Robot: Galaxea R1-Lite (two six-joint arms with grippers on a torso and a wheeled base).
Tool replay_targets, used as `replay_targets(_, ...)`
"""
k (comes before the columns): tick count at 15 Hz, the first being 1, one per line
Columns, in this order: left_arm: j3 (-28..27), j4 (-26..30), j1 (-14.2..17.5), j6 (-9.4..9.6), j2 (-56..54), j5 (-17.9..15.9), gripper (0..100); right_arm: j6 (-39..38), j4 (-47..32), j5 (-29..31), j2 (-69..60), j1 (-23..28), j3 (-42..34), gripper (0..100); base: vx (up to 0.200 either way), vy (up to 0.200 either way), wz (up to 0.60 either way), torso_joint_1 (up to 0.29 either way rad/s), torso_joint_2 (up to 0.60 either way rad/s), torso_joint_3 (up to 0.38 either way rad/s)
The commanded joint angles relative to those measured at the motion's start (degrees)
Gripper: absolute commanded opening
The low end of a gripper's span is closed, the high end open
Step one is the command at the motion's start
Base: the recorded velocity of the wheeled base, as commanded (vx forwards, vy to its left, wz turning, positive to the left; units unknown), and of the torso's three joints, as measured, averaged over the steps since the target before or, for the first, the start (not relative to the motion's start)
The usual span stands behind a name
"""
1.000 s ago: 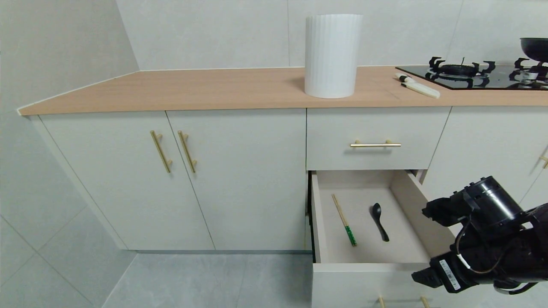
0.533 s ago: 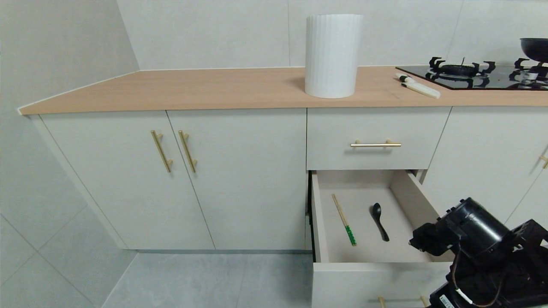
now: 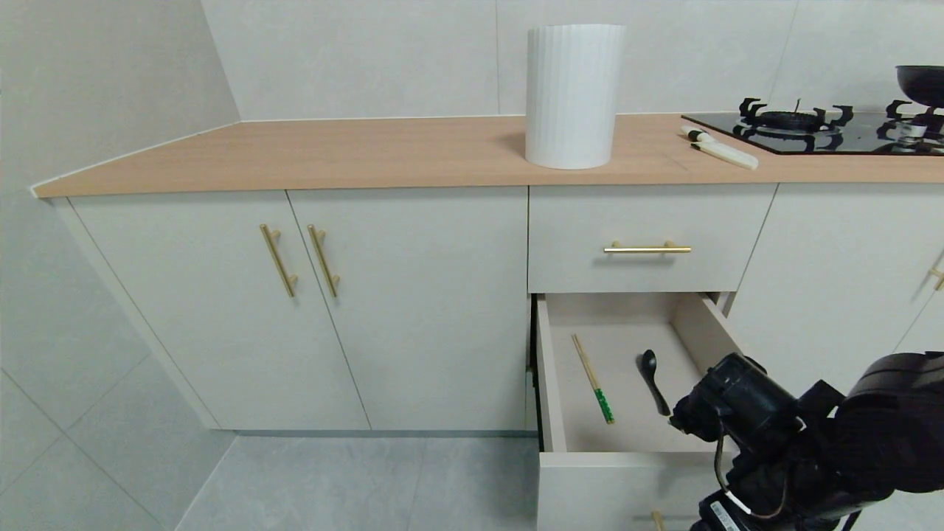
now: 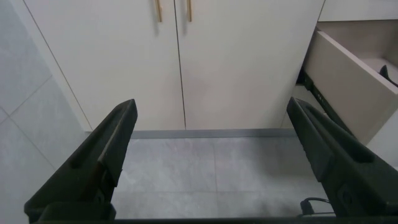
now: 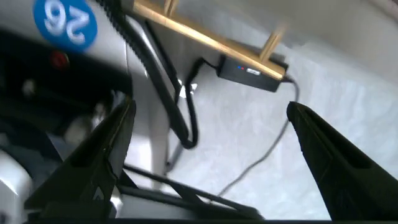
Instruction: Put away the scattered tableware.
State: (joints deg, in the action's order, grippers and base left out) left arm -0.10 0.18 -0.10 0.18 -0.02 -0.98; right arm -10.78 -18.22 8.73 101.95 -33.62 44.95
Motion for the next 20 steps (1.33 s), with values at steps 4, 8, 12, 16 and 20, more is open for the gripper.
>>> replay_targets(4, 0.01, -0.01, 0.01, -0.01, 0.02, 0.01, 100, -3.9, 4.6, 3.49, 5.45, 0.49, 1.64, 100, 0.0, 0.0, 0.0, 0.0, 0.0, 0.0)
replay_targets(8, 0.01, -0.01, 0.01, -0.01, 0.02, 0.01, 100, -4.87, 7.15, 5.16, 6.77, 1.54, 2.43, 100, 0.0, 0.0, 0.0, 0.0, 0.0, 0.0)
replay_targets(12, 0.01, -0.01, 0.01, -0.01, 0.02, 0.01, 100, -7.42, 11.19, 6.56, 8.7, 1.89, 2.87, 100, 0.0, 0.0, 0.0, 0.0, 0.0, 0.0)
replay_targets(16, 0.01, -0.01, 0.01, -0.01, 0.02, 0.01, 100, -9.26, 16.29, 8.06, 11.43, 3.74, 5.33, 100, 0.0, 0.0, 0.0, 0.0, 0.0, 0.0)
replay_targets(20, 0.01, -0.01, 0.01, -0.01, 0.02, 0.01, 100, -8.56, 16.29, 7.97, 13.36, 6.2, 10.69, 100, 0.0, 0.0, 0.0, 0.0, 0.0, 0.0)
